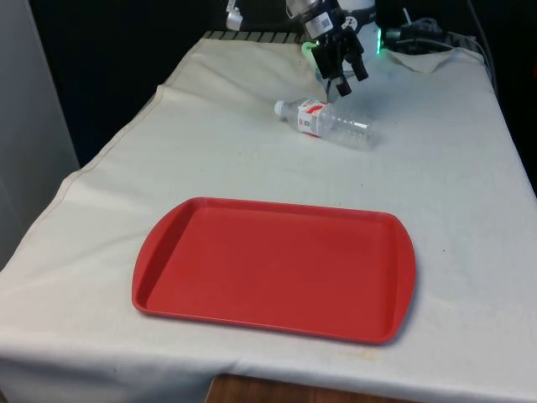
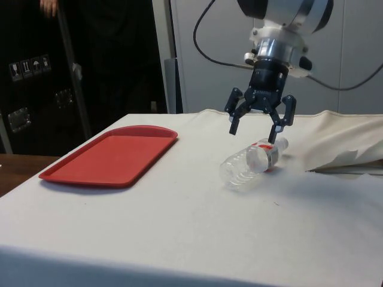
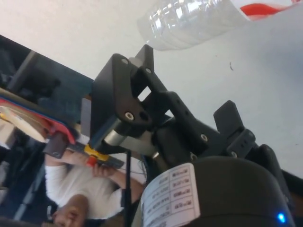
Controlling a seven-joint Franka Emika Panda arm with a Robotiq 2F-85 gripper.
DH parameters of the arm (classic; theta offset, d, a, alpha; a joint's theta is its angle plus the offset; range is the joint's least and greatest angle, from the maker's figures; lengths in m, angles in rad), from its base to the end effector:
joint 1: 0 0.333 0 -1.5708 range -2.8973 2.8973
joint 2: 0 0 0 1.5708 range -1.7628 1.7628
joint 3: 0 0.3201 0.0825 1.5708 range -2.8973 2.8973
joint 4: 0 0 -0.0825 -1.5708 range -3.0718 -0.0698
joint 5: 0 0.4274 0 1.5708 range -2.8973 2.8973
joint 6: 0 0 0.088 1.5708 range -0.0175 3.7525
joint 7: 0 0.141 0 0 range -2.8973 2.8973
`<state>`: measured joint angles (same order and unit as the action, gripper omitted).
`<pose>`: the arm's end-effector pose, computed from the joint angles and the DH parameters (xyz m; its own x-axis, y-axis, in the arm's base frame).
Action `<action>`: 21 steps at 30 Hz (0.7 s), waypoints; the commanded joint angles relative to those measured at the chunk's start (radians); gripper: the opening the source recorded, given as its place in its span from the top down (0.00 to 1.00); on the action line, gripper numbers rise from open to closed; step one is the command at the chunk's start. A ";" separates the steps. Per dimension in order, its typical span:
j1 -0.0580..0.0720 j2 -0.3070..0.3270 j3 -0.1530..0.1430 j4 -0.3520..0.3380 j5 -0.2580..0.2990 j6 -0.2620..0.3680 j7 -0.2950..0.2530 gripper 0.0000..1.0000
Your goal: Place the bottle upright on the tray.
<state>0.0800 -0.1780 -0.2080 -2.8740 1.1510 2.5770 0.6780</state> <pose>0.3519 -0.0368 0.1612 -0.2006 -0.8188 -0.5379 -0.9529 0.2906 -0.0869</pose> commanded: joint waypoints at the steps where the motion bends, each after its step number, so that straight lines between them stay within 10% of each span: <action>1: -0.002 -0.002 -0.015 0.002 0.029 -0.009 -0.039 0.00; 21: -0.008 0.129 -0.155 0.024 0.129 -0.107 -0.303 0.00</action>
<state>0.0780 -0.0500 -0.3550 -2.8530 1.2600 2.4790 0.4030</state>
